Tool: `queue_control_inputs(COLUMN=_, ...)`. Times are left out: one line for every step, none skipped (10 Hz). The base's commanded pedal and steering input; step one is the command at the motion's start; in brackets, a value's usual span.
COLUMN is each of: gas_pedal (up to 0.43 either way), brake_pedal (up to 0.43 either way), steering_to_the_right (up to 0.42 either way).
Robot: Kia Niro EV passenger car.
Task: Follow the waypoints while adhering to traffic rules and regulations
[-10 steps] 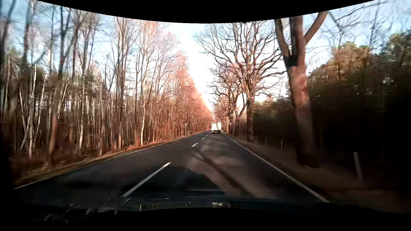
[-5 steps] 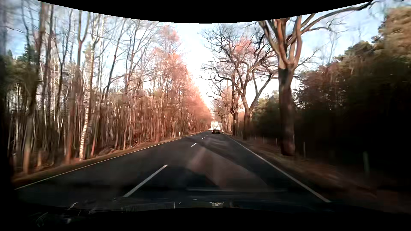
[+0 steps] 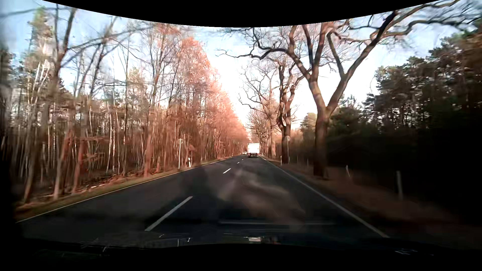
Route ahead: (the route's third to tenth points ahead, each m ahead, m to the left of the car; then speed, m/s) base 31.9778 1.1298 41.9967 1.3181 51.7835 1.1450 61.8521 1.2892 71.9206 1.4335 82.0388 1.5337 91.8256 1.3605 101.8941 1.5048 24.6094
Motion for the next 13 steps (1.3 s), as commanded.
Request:
queue_control_inputs(gas_pedal=0.138, brake_pedal=0.0, steering_to_the_right=-0.002)
queue_control_inputs(gas_pedal=0.138, brake_pedal=0.0, steering_to_the_right=-0.002)
queue_control_inputs(gas_pedal=0.138, brake_pedal=0.0, steering_to_the_right=-0.002)
queue_control_inputs(gas_pedal=0.138, brake_pedal=0.0, steering_to_the_right=-0.002)
queue_control_inputs(gas_pedal=0.138, brake_pedal=0.0, steering_to_the_right=-0.002)
queue_control_inputs(gas_pedal=0.138, brake_pedal=0.0, steering_to_the_right=-0.002)
queue_control_inputs(gas_pedal=0.138, brake_pedal=0.0, steering_to_the_right=-0.001)
queue_control_inputs(gas_pedal=0.138, brake_pedal=0.0, steering_to_the_right=-0.002)
queue_control_inputs(gas_pedal=0.138, brake_pedal=0.0, steering_to_the_right=-0.002)
queue_control_inputs(gas_pedal=0.138, brake_pedal=0.0, steering_to_the_right=-0.001)
queue_control_inputs(gas_pedal=0.138, brake_pedal=0.0, steering_to_the_right=0.0)
queue_control_inputs(gas_pedal=0.138, brake_pedal=0.0, steering_to_the_right=0.0)
queue_control_inputs(gas_pedal=0.138, brake_pedal=0.0, steering_to_the_right=0.0)
